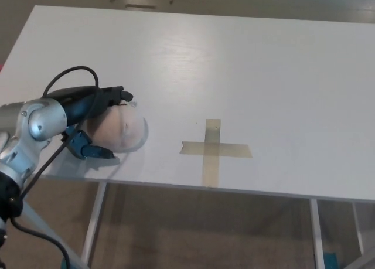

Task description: Use the left hand to take the pink dumpling toy on a person's hand and put it on the desk.

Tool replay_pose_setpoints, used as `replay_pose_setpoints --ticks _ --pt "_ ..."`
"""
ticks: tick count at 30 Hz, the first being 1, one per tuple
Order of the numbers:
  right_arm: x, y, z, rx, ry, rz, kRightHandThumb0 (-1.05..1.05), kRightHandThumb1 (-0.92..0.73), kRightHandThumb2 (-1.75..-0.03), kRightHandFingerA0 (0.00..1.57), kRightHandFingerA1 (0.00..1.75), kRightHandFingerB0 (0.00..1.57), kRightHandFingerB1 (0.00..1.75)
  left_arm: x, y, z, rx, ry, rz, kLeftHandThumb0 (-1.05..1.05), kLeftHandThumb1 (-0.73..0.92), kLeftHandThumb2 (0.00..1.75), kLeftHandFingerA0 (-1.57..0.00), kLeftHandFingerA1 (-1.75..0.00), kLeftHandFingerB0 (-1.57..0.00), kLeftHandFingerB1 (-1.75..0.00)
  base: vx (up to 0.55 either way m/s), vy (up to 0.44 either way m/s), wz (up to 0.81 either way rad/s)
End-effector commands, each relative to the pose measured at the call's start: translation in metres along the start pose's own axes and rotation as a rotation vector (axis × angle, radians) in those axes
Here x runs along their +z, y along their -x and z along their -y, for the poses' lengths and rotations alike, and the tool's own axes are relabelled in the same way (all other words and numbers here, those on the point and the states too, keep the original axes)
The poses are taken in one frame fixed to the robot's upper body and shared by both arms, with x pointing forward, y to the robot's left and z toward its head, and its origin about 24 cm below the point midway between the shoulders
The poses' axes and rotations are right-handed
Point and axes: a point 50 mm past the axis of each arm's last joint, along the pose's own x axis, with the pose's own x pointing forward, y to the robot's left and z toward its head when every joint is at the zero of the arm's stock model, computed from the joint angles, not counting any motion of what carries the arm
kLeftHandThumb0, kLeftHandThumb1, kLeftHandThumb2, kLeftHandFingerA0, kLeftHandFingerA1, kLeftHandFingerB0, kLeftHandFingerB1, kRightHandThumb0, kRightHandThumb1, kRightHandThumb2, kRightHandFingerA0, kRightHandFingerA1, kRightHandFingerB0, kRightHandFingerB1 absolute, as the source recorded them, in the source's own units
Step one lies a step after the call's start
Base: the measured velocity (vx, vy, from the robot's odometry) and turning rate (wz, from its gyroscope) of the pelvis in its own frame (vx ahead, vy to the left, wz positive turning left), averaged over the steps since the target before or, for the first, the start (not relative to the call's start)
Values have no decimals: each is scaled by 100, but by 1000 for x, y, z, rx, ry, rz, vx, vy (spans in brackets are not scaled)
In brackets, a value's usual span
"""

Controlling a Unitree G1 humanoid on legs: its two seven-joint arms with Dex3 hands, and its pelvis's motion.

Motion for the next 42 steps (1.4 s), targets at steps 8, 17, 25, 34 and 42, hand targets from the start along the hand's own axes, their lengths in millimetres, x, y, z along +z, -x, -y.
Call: replay_pose_setpoints --ticks 8,17,25,34,42 --pt "-11 1 -1 1 9 -37 -23 -69 -61 61 44 55 43 15 42 -69 81 47 94 -67 37 82 0 -14 -3 -20 0 0 0" --pt "-14 2 3 -4 6 -42 -22 -69 -61 62 45 53 42 38 89 -116 244 -13 243 -69 36 84 0 -11 0 -16 0 0 0" --pt "-12 1 2 -5 17 -38 -22 -69 -60 62 45 54 42 50 138 -120 322 -85 397 -96 44 69 0 -15 -1 -18 0 0 0" --pt "-19 3 0 0 28 -47 -22 -69 -61 61 44 55 43 44 195 -58 276 -9 523 -68 45 83 -2 -37 -11 -38 0 0 0" --pt "-36 6 -4 -48 58 -63 -20 -70 -61 66 46 53 42 39 242 19 302 240 622 -40 43 53 -53 -43 -41 -35 0 0 0"
